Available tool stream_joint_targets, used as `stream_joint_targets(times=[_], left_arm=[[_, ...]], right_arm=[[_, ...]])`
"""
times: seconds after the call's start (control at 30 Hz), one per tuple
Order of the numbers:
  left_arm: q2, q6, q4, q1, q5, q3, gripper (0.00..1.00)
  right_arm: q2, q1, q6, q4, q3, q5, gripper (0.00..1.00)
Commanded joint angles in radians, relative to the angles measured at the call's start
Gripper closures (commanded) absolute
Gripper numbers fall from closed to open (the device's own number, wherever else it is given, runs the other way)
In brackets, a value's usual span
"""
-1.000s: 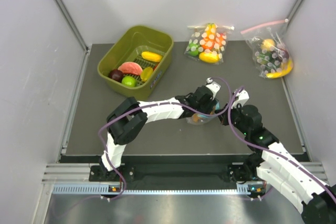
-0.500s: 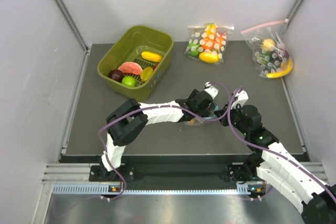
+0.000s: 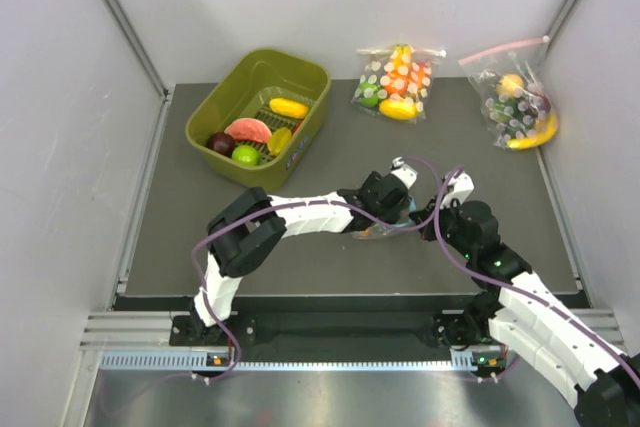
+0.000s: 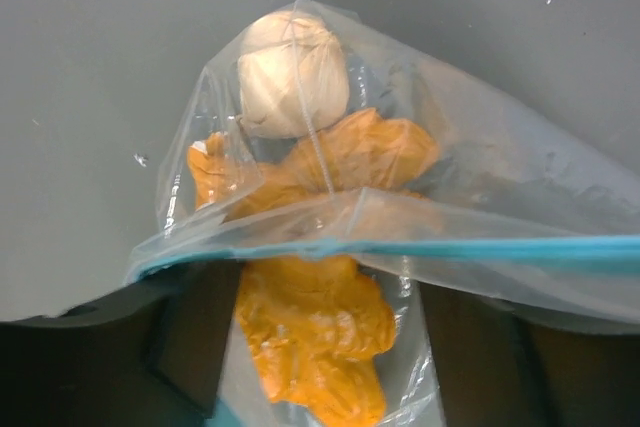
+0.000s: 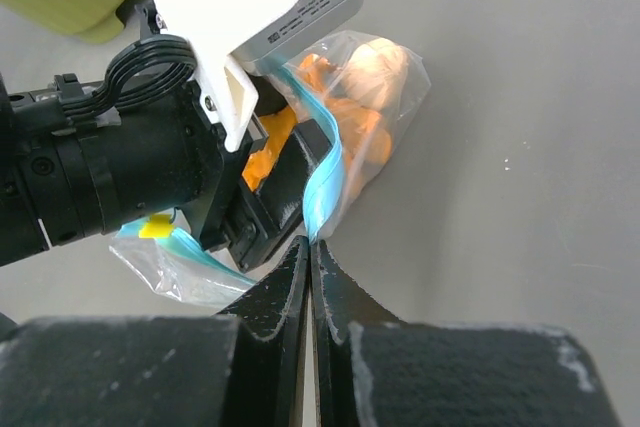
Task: Open the zip-top bag and remove the fake food
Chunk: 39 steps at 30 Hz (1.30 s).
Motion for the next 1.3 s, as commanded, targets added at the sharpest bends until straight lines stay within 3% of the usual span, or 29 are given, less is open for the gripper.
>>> stream_joint_targets(times=[0.0,0.03,0.13,0.17,0.2,0.37,0.5,0.6,0.63,0.7,0.73,0.83,0.97,1.03,1.17,1.27], left_arm=[[0.04,0.011,-0.08,0.007,-0.013,0.017,0.32],[0.04,0.011,-0.08,0.009,-0.01,0.016,0.43],[0.044,0.009,-0.077,0.01,0.007,0.014,0.63],[0.044,0.009,-0.077,0.01,0.014,0.014,0.77],[0.041,0.009,-0.074,0.012,0.028,0.013,0.81],[0.002,0.003,-0.041,0.012,0.074,-0.006,0.95],[-0.038,0.0,-0.019,0.012,0.106,-0.021,0.98],[-0.068,0.003,-0.011,0.012,0.126,-0.03,0.92],[-0.074,0.012,-0.007,0.012,0.129,-0.038,0.73],[-0.088,0.018,0.002,0.012,0.123,-0.047,0.55],[-0.086,0.025,0.001,0.014,0.119,-0.047,0.38],[-0.063,0.032,-0.046,0.012,0.106,-0.021,0.2],[-0.048,0.035,-0.08,0.012,0.12,-0.019,0.1],[-0.048,0.031,-0.096,0.012,0.105,-0.018,0.1],[-0.037,0.032,-0.113,0.012,0.082,-0.015,0.12],[-0.013,0.034,-0.139,0.012,0.076,-0.006,0.2]], right_arm=[[-0.028,0.008,-0.015,0.03,0.028,0.013,1.0],[-0.03,0.008,-0.016,0.03,0.028,0.011,1.0],[-0.027,0.008,-0.014,0.03,0.028,0.011,1.0],[-0.022,0.01,-0.015,0.033,0.026,0.013,1.0],[-0.021,0.008,-0.016,0.036,0.026,0.013,1.0],[0.001,0.008,-0.017,0.048,0.025,0.008,1.0],[0.013,0.01,-0.017,0.051,0.026,0.008,1.0],[0.018,0.01,-0.019,0.051,0.026,0.011,1.0],[0.019,0.008,-0.02,0.051,0.026,0.011,1.0],[0.025,0.008,-0.02,0.051,0.025,0.013,1.0],[0.028,0.008,-0.02,0.051,0.025,0.011,1.0],[0.032,0.008,-0.022,0.051,0.023,0.01,1.0],[0.03,0.008,-0.022,0.051,0.023,0.014,1.0],[0.029,0.008,-0.02,0.051,0.022,0.014,1.0],[0.029,0.008,-0.02,0.051,0.021,0.014,1.0],[0.024,0.008,-0.019,0.051,0.021,0.014,1.0]])
